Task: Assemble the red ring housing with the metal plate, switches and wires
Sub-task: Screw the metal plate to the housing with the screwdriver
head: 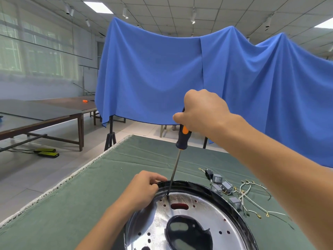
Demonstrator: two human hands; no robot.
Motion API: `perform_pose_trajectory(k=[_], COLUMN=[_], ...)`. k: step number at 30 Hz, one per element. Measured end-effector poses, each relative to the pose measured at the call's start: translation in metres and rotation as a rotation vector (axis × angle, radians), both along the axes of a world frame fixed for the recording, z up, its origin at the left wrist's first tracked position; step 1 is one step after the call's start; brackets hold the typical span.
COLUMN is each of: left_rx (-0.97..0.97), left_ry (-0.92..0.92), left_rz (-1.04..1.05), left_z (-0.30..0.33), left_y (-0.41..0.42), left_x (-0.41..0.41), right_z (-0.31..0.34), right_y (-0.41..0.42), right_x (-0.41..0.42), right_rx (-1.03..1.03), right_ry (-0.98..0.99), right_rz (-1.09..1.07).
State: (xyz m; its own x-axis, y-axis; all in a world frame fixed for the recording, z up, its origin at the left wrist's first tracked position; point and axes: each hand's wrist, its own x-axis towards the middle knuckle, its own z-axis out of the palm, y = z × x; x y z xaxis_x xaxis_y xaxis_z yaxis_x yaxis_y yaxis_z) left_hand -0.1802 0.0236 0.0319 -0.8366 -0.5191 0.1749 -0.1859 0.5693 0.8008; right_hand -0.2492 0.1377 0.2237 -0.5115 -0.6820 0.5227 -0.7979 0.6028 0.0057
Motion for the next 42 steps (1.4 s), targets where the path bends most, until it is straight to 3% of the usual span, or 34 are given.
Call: perform_pose_trajectory(k=[3,8,15,20,29,35,39,42], left_rx=[0.002,-0.016,-0.013,-0.031,-0.094,-0.117,-0.166,-0.023], left_ry=[0.006,0.003,-0.028,-0.022,-0.103,-0.118,-0.128,-0.032], left_rz=[0.003,-0.003,-0.005,-0.064,-0.068,-0.068,-0.004,0.085], left_z=[0.0,-0.001,-0.003,-0.003,-0.003,-0.005,-0.01,-0.007], left_y=[0.0,-0.002,-0.004,-0.004,-0.004,-0.006,-0.007,-0.005], left_x=[0.001,0.0,-0.001,0.001,-0.003,-0.005,-0.007,-0.007], right_z=[0.001,-0.006,-0.012,-0.025,-0.025,0.027,0.02,-0.017], right_y=[-0.006,-0.004,0.005,0.004,0.005,0.013,0.021,0.025], right_x=[0.002,0.003,-0.022,-0.02,-0.021,-0.035,-0.04,-0.037], right_rx=[0.031,-0.006,-0.16,-0.284,-0.305,-0.446,-0.576,-0.653], right_ry=[0.022,-0.159,-0.033,0.052,0.105,0.135,0.007,-0.22], right_rz=[-0.013,0.196,-0.077,-0.01,0.061,0.032,0.091,0.215])
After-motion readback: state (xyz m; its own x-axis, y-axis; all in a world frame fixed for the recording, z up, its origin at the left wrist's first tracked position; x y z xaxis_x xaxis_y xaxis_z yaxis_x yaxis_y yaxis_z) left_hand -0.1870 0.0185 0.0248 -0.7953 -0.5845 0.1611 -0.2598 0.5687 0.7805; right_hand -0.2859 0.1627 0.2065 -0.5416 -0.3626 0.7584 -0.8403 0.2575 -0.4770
